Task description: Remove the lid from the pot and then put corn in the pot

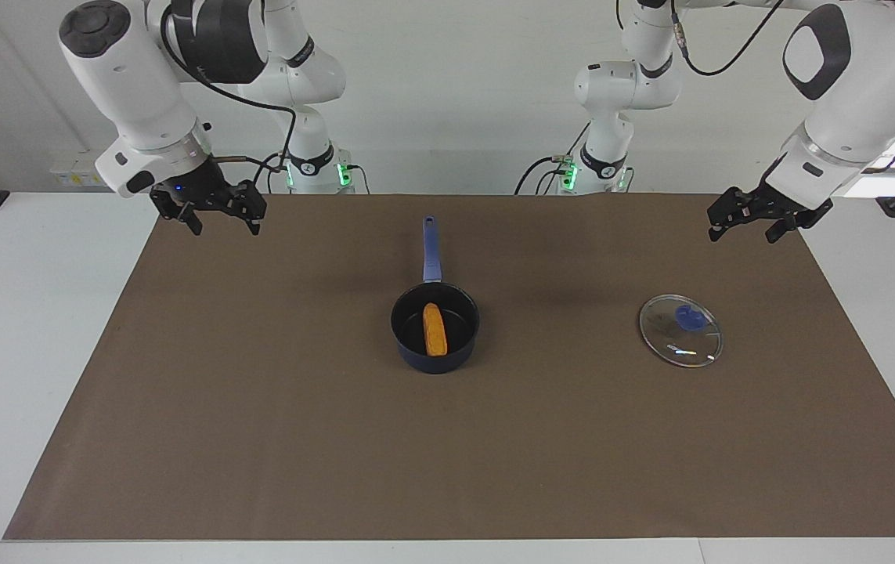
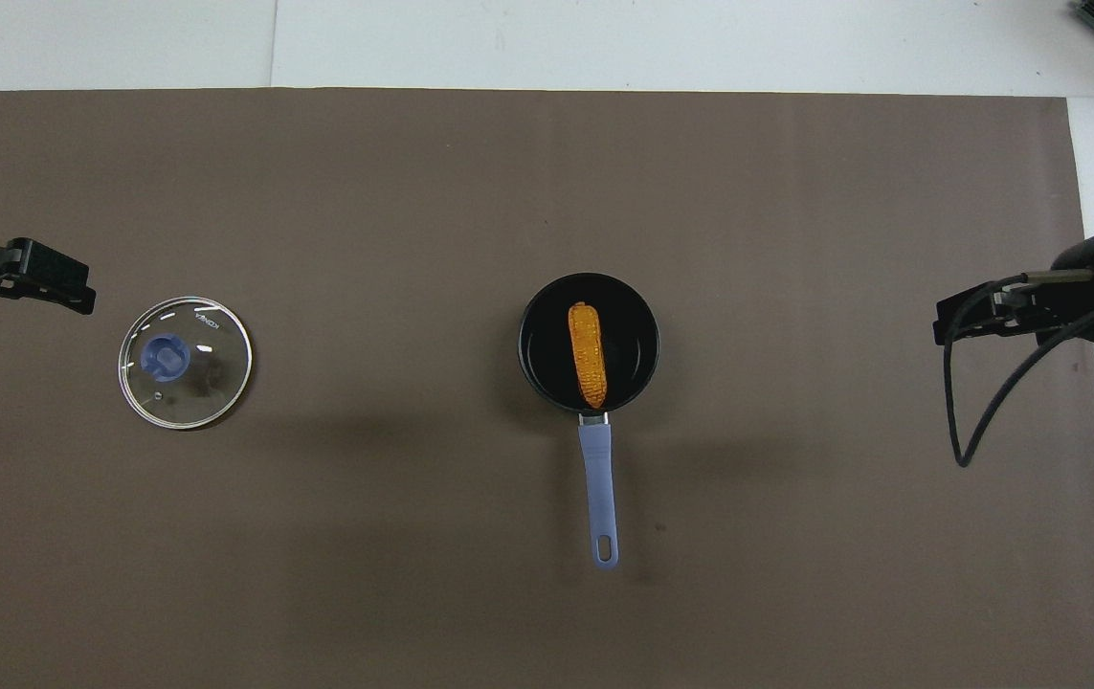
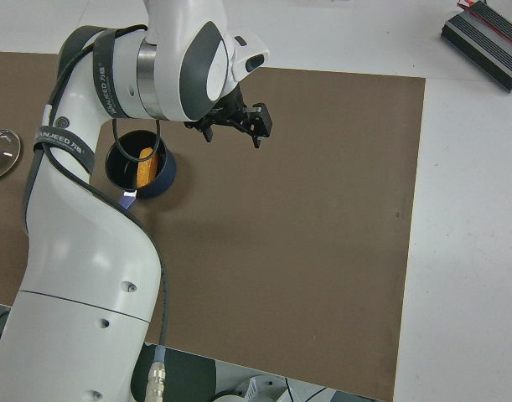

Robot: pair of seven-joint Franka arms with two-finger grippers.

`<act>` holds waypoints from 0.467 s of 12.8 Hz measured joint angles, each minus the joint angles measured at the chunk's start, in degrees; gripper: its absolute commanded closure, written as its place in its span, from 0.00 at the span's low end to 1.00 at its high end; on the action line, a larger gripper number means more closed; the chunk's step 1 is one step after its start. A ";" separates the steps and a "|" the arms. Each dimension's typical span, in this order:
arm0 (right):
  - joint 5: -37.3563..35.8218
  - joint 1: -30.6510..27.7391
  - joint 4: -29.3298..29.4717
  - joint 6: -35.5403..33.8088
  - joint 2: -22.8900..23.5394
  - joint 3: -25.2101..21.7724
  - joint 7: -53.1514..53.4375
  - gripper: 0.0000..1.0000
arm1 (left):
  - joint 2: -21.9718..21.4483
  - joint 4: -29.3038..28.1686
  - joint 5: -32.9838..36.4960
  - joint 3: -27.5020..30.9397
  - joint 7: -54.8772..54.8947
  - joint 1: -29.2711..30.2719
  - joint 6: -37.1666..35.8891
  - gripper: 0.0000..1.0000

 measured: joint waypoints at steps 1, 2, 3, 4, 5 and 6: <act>0.00 -0.45 0.07 0.00 -0.18 -0.01 0.00 0.00 | 0.00 0.00 0.00 0.00 0.00 0.00 0.00 0.00; 0.00 -0.59 0.38 0.00 -0.44 0.00 0.00 0.00 | 0.00 0.00 0.00 0.00 -0.01 0.00 0.00 0.00; 0.00 -0.61 1.01 0.00 -0.80 0.00 0.00 0.00 | 0.00 0.00 0.00 0.00 -0.01 0.00 0.00 0.00; 0.00 -0.62 2.03 -0.11 -1.28 -0.02 -0.01 0.00 | 0.00 0.00 0.00 0.00 -0.02 0.00 0.00 0.00; -0.01 -0.66 3.25 -0.92 -1.83 -0.08 0.00 0.00 | 0.00 0.00 0.00 0.00 -0.02 0.00 0.00 0.00; -0.01 -0.68 4.70 -2.51 -2.42 -0.17 0.00 0.00 | 0.00 0.00 0.00 0.00 -0.02 0.00 0.00 0.00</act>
